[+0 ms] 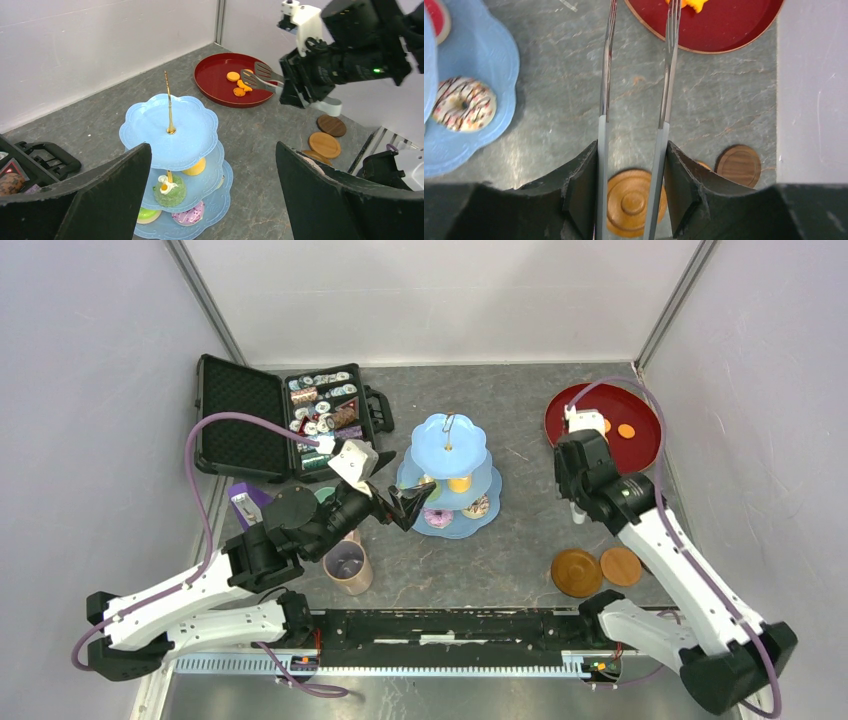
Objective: Serve the afternoon tea
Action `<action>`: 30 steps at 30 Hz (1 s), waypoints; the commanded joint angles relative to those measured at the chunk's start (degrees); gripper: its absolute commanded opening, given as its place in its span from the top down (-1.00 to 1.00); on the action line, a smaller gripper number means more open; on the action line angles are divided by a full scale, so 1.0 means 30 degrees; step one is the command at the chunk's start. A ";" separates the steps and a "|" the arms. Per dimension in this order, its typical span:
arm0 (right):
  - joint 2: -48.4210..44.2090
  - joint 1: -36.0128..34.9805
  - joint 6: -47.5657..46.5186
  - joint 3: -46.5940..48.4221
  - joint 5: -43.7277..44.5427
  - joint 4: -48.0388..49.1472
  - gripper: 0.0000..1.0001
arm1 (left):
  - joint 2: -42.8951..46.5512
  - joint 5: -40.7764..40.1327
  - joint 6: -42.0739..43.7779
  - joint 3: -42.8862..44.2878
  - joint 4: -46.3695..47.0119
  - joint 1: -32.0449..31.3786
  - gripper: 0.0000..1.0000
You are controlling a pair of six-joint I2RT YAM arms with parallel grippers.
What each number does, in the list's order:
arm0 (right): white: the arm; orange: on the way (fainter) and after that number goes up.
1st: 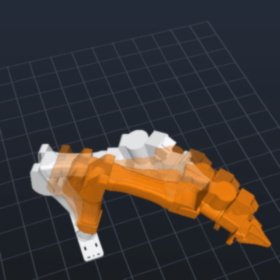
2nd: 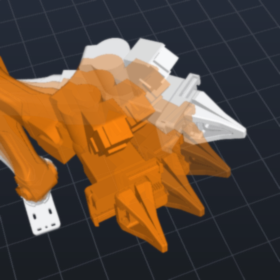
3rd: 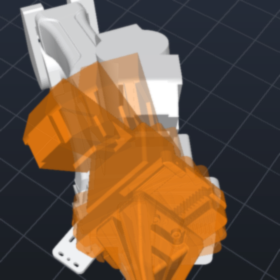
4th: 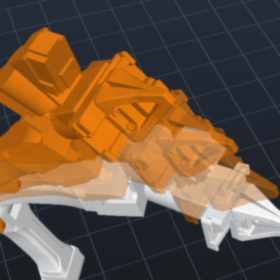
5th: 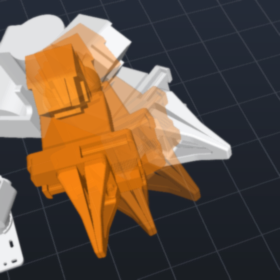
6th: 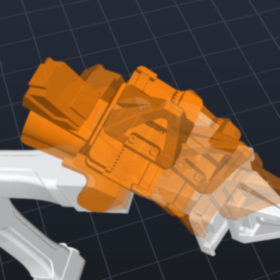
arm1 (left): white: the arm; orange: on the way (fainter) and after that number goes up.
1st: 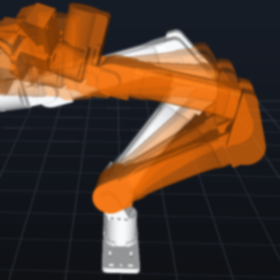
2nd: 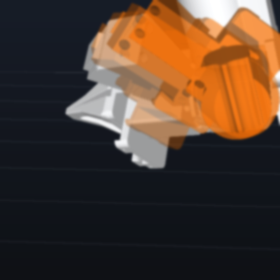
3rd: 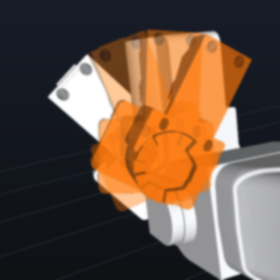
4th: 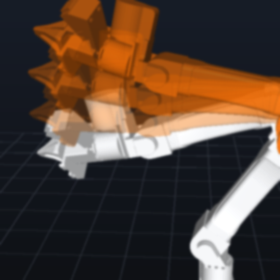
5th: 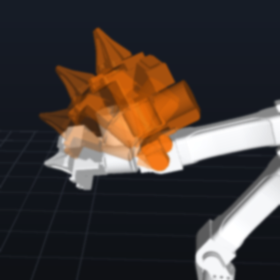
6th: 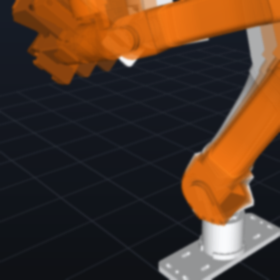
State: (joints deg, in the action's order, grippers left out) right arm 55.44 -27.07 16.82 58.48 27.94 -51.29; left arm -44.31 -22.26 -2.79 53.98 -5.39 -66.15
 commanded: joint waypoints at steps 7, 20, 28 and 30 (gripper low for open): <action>0.3415 0.7651 -0.1855 -0.1897 -0.4428 0.7831 -0.09 | -0.0032 0.1163 -0.0565 -0.0033 0.0800 -0.0290 -1.00; 0.7268 1.3103 -0.1995 -0.2680 -1.0343 1.1706 -0.32 | -0.0433 0.0080 0.0570 -0.0348 0.1118 -0.1276 -1.00; 0.9008 1.3771 -0.2027 -0.2283 -1.1002 1.2462 -0.23 | -0.0879 -0.0167 0.0809 -0.0298 0.1122 -0.1271 -1.00; 0.9208 1.3822 -0.2139 -0.2237 -1.0663 1.2593 -0.21 | -0.1014 -0.0164 0.0785 -0.0268 0.1053 -0.1270 -1.00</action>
State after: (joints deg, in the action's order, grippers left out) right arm 82.37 13.98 11.44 49.76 -3.62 -17.41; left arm -46.72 -21.21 -2.76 53.01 -4.56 -69.58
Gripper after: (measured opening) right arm 0.619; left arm 0.997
